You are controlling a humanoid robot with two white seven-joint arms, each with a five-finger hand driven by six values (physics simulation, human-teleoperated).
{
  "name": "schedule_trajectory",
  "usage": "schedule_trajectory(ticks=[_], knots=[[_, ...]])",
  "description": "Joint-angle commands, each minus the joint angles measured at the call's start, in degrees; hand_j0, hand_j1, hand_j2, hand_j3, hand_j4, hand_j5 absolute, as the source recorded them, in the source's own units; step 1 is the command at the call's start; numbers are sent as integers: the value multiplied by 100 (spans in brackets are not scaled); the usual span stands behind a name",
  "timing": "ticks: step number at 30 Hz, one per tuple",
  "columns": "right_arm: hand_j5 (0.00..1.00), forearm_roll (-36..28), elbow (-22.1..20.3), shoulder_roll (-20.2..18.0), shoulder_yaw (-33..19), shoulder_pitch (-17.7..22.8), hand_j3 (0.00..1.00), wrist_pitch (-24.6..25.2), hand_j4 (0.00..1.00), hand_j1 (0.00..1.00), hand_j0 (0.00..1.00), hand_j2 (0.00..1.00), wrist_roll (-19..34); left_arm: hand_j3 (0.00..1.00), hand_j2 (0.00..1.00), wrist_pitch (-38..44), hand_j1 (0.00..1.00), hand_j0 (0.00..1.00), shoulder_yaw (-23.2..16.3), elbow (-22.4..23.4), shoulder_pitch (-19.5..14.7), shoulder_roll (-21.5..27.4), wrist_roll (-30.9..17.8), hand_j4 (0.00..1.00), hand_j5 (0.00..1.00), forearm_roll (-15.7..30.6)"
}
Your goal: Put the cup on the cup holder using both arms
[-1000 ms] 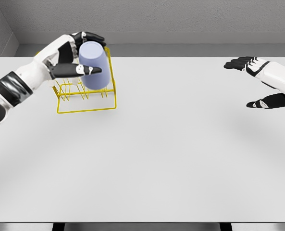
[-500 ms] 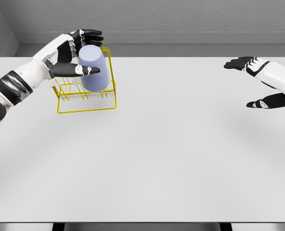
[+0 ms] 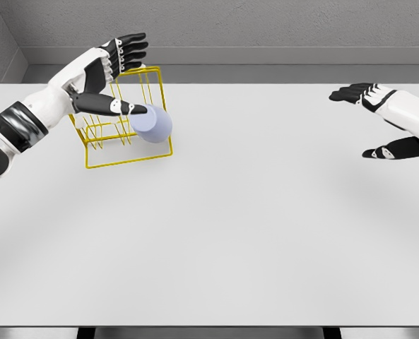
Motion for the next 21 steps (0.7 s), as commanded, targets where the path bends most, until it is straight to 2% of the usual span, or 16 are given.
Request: schedule_trajectory(ticks=[1, 5, 11, 15, 21], knots=[[100, -43, -2, -5, 0, 9, 100, 18, 100, 100, 100, 100, -3, 100, 100, -18, 100, 100, 5, -25, 0, 5, 1, 100, 100, -3], [100, -43, -2, -5, 0, 17, 100, 18, 100, 100, 100, 100, -3, 100, 100, -510, 100, 100, 5, -42, 0, 23, -7, 100, 100, -21], [100, -43, -2, -5, -9, 17, 100, 18, 100, 100, 100, 100, -3, 100, 100, -1468, 100, 100, -12, -51, 44, 348, -7, 100, 100, -65], [100, -43, -2, -5, -9, 26, 100, 18, 100, 100, 100, 100, -3, 100, 100, -2040, 100, 100, -12, -60, 466, 892, -7, 100, 100, -275], [100, -43, -2, -5, -9, 26, 100, 18, 100, 100, 100, 100, -3, 100, 100, -2393, 100, 100, -3, 10, 694, 1447, -7, 100, 100, -346]])
